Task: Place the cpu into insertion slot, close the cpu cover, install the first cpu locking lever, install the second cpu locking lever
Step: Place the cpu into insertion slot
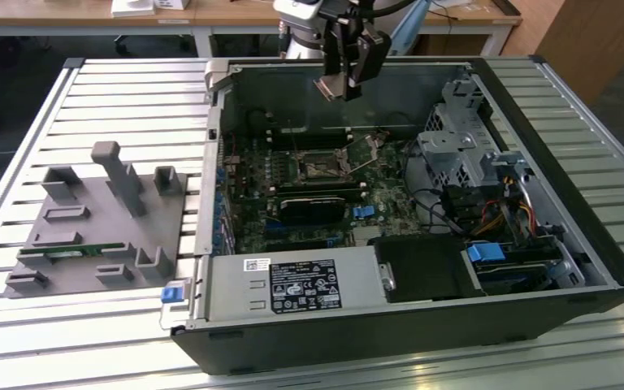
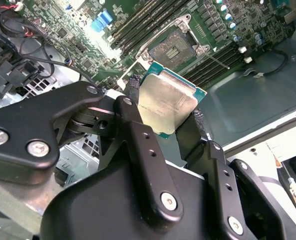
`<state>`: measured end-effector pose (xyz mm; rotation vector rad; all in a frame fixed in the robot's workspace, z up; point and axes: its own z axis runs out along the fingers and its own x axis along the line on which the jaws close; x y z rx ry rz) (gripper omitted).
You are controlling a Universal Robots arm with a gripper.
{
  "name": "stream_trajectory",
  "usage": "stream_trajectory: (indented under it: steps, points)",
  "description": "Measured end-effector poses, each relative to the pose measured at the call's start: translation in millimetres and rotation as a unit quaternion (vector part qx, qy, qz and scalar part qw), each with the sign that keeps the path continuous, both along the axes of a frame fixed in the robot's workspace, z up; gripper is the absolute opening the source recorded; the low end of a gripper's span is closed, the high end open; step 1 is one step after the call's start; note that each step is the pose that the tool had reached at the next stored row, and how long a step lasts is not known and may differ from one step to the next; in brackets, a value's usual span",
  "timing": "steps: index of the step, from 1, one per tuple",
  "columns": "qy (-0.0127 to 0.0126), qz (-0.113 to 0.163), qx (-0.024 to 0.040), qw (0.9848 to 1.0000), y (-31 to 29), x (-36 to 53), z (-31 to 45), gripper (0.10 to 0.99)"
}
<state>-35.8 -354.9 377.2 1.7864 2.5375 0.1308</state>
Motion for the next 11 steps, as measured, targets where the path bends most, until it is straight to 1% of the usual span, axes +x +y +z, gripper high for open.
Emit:
stream_trajectory:
  steps: [11]
  points:
    - [0.0,-0.016,0.0,0.9999,0.0,0.0,-0.2,0.541]
